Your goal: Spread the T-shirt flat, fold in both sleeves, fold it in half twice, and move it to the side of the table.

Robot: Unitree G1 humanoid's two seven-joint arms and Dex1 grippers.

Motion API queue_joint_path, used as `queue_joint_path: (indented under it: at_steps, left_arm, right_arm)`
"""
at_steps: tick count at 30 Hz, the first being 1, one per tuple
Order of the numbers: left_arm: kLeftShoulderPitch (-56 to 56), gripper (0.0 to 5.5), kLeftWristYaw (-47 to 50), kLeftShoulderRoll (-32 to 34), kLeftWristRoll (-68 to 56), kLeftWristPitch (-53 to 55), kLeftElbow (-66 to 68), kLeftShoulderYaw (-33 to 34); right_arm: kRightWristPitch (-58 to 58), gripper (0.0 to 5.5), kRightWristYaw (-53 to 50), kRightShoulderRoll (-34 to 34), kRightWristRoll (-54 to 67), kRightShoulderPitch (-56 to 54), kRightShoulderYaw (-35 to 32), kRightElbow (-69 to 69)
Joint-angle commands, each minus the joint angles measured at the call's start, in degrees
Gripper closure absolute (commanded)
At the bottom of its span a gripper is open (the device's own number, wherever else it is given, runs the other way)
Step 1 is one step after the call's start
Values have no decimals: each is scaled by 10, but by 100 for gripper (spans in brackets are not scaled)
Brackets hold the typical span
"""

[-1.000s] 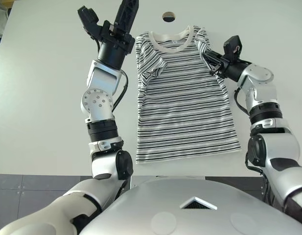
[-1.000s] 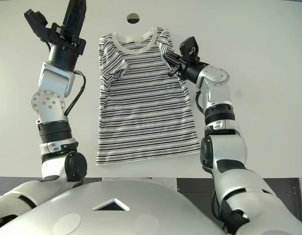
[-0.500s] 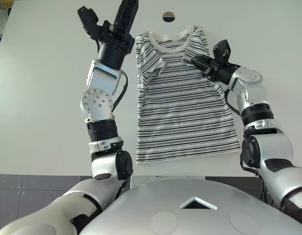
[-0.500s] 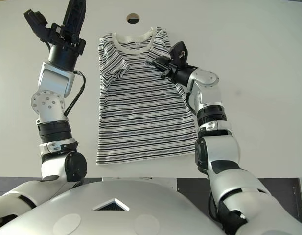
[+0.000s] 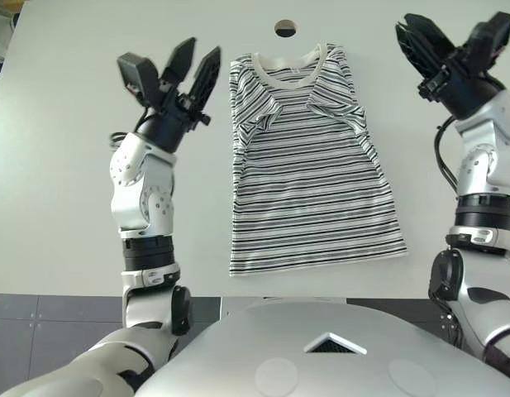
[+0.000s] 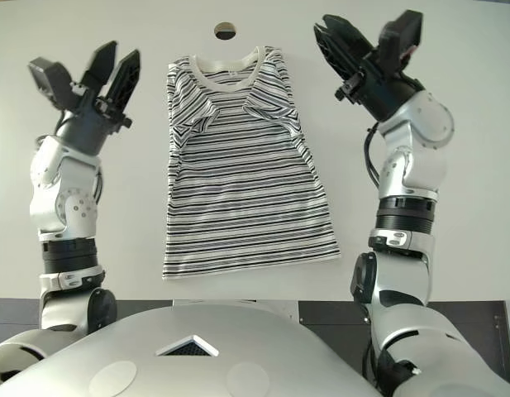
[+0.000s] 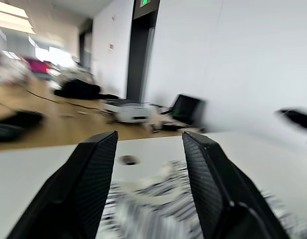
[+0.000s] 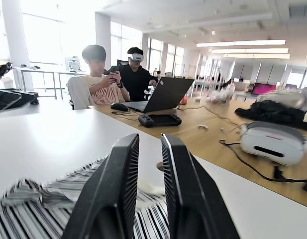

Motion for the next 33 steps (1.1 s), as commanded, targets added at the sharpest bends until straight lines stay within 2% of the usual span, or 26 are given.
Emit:
queue_joint_path:
  at_steps: [1,3,5,9,10,14,22,33]
  left_arm:
    - [126,307,1,207,331,-384,39,-44]
    - [173,307,-26,272,377,-463,46,-60]
    - [204,307,-50,327,410,-528,47,-88]
    - [236,257,-78,397,427,-568,76,-138]
    - [241,241,-73,402,433,-576,81,-146]
    - [251,241,-91,420,412,-560,43,-195]
    - [278,241,-112,434,400,-489,-54,-260]
    - [253,241,-53,416,460,-468,-65,-252]
  right_arm:
    - [-280,467,178,-164,-82,146,27,37]
    - [-363,467,225,-231,-129,196,63,74]
    - [-343,431,271,-262,-109,226,66,90]
    - [-224,379,347,-335,-63,302,85,53]
    - [-213,379,355,-340,-54,307,87,33]
    - [-215,379,327,-338,-74,321,105,-71]
    - [-261,379,272,-323,-129,331,161,-157]
    - [-308,379,245,-359,-172,348,202,-139]
